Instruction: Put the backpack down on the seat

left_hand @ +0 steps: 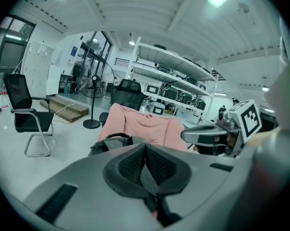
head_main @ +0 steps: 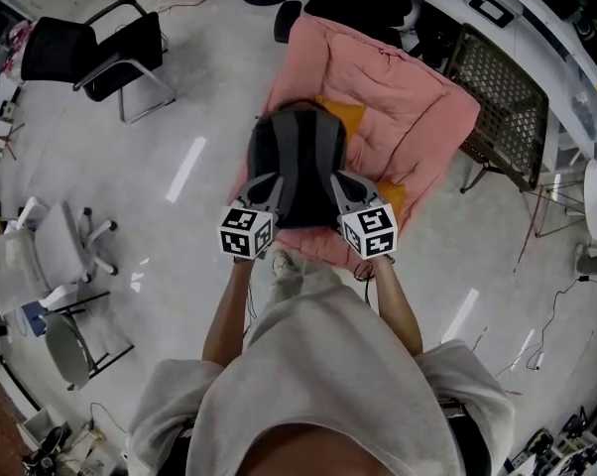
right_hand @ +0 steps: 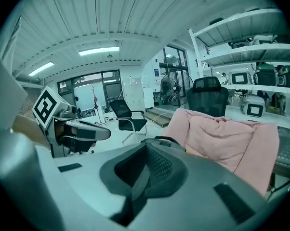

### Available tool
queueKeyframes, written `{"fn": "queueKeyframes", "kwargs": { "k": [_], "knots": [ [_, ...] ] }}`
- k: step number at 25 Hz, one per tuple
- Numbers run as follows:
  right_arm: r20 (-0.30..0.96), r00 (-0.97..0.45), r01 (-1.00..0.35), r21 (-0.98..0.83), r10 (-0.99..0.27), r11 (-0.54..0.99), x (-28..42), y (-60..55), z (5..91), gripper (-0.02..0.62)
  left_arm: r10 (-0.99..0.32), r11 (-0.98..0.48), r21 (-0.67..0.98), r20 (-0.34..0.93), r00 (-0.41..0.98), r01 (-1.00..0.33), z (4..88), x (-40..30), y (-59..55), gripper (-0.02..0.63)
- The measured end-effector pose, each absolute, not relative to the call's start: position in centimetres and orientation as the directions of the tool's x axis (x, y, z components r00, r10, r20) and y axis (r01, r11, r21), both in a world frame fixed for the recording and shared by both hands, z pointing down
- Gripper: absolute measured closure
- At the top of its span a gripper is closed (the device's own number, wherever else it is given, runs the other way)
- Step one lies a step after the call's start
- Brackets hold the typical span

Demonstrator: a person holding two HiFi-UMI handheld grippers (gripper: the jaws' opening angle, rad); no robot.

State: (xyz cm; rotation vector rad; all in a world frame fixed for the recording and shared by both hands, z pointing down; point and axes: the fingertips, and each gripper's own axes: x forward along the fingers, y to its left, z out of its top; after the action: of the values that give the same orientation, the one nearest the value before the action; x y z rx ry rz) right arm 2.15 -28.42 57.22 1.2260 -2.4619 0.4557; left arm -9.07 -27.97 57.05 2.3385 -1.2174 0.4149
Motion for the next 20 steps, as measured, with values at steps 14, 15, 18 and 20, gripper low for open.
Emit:
{"fn": "queueKeyframes", "kwargs": {
  "k": [14, 15, 18, 20],
  "knots": [
    [0.39, -0.539, -0.824, -0.063, -0.746, 0.563, 2.7, -27.3, 52.2, 0.598, -0.736, -0.503, 0.204, 0.41, 0.54, -0.84, 51.8, -10.5, -27.3, 0.594],
    [0.383, -0.538, -0.825, -0.057, -0.751, 0.562, 2.7, -27.5, 51.7, 0.597, -0.74, -0.504, 0.197, 0.403, 0.538, -0.841, 51.3, -10.5, -27.4, 0.594],
    [0.356, -0.537, -0.826, -0.034, -0.765, 0.563, 2.8, -28.2, 50.2, 0.598, -0.756, -0.508, 0.175, 0.379, 0.534, -0.844, 49.8, -10.7, -27.9, 0.594],
    [0.339, -0.535, -0.826, -0.018, -0.774, 0.563, 2.7, -28.6, 49.2, 0.597, -0.766, -0.508, 0.162, 0.364, 0.53, -0.846, 48.8, -11.0, -28.2, 0.594]
  ]
}}
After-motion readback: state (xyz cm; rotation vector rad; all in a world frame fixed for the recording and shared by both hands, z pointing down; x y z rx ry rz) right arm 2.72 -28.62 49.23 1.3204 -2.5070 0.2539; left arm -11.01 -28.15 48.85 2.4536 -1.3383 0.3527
